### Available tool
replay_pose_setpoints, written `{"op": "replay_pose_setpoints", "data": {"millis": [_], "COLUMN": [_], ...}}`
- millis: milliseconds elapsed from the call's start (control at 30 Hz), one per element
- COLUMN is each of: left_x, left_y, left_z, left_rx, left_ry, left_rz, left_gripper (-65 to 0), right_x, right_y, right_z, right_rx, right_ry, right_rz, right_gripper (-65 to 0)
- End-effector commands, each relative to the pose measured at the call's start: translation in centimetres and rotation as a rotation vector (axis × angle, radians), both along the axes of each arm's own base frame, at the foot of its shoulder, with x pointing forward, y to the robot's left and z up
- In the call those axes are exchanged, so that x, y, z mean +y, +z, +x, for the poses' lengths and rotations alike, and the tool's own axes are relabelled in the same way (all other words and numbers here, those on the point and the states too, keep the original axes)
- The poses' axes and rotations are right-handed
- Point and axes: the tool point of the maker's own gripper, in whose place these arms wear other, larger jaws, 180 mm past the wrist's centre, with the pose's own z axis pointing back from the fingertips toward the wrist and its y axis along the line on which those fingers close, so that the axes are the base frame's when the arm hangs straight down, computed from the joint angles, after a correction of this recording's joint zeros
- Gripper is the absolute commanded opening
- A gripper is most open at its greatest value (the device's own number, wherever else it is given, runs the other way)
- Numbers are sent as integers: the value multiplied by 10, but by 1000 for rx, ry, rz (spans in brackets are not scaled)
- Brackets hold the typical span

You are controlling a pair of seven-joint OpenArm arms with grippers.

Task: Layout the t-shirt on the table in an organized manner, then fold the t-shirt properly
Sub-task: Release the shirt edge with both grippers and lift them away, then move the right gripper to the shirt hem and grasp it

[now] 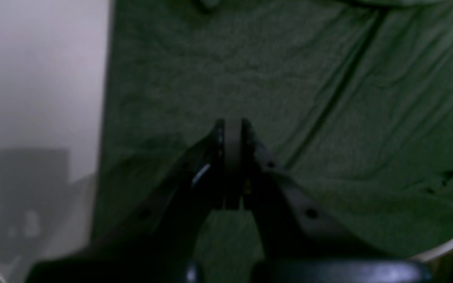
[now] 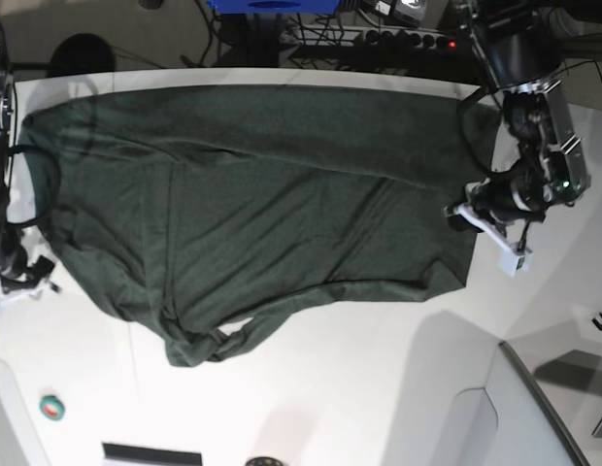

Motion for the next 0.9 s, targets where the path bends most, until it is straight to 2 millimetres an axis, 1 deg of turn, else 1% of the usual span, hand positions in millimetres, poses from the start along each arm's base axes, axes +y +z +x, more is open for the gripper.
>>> {"op": "replay_pose_setpoints", "data": {"millis": [0, 100, 133, 167, 233, 333, 400, 467, 500, 633, 667, 700, 800, 867], "left_x": [6, 9, 9, 9, 10, 11, 12, 12, 12, 13, 13, 13, 13, 14], "left_y": [10, 10, 9, 6, -1, -10, -13, -13, -15, -17, -17, -18, -18, -16], "left_z": [12, 14, 14, 13, 9, 0, -6, -9, -13, -15, -16, -18, -18, -17], "left_rx": [-43, -81, -84, -81, -58, -30, -20, -20, -12, -6, -6, -1, -4, -9], "left_ry": [8, 24, 27, 30, 35, 40, 38, 36, 35, 36, 35, 35, 35, 37], "left_rz": [19, 37, 34, 30, 22, 17, 20, 26, 27, 27, 29, 29, 27, 31], "left_gripper": [-650, -650, -650, -650, -650, -650, -650, -650, -650, -650, -650, -650, -650, -650], "right_x": [-3, 26, 33, 35, 38, 44, 42, 47, 46, 50, 52, 56, 75, 81], "right_y": [18, 19, 20, 22, 30, 29, 23, 14, 13, 2, 2, 9, 41, 59], "right_z": [17, 26, 29, 31, 42, 50, 47, 42, 42, 34, 33, 38, 55, 62], "right_rx": [-59, -83, -91, -99, -120, -113, -90, -70, -76, -51, -57, -86, -200, -251], "right_ry": [43, 152, 169, 172, 172, 157, 143, 135, 131, 179, 190, 212, 278, 285], "right_rz": [-13, 18, 27, 27, 32, 54, 62, 76, 73, 23, 14, 5, -20, -48], "right_gripper": [-348, -350, -350, -350, -350, -350, -350, -350, -350, -350, -351, -351, -351, -350]}}
